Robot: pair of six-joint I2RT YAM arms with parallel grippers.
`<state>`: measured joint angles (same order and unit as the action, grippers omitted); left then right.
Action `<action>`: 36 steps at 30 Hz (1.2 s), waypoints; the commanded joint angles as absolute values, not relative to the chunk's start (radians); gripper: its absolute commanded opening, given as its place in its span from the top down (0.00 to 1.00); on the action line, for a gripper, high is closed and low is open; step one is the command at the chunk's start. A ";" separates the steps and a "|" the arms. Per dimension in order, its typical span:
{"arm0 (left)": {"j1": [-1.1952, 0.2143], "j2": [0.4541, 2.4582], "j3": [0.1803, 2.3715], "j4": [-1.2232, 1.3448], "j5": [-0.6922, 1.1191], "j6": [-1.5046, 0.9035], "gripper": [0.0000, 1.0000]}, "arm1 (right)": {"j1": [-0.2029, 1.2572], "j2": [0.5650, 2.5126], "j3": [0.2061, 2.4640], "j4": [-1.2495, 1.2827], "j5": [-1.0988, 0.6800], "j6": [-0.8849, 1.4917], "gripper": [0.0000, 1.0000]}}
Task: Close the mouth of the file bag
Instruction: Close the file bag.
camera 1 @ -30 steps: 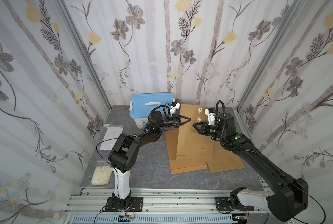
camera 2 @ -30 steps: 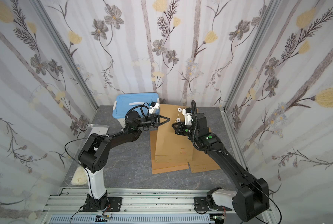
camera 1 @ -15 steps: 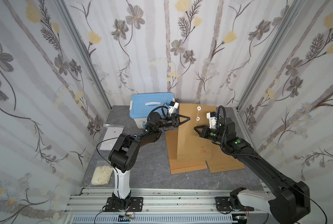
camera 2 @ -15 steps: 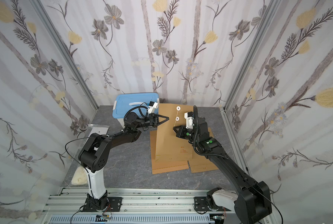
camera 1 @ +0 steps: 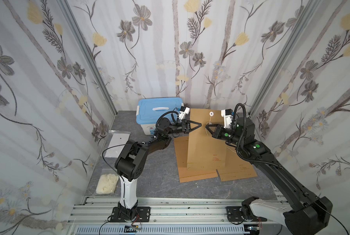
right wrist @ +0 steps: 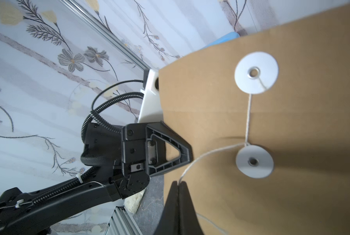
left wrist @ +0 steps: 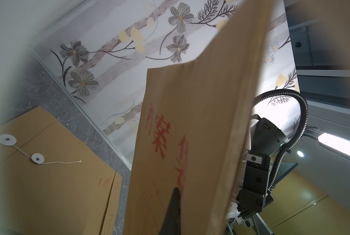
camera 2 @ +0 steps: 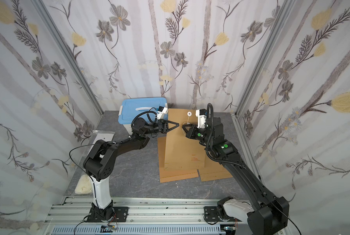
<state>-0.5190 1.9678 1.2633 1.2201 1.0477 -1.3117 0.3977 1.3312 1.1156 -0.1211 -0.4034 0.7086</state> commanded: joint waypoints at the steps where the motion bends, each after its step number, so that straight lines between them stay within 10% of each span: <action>1: -0.524 1.964 1.276 1.233 1.080 -1.310 1.00 | 0.396 1.352 1.167 -0.152 -0.380 0.687 1.00; 36: -0.517 1.987 1.274 1.336 1.013 -1.391 1.00 | 0.471 1.371 1.009 -0.058 -0.390 0.755 1.00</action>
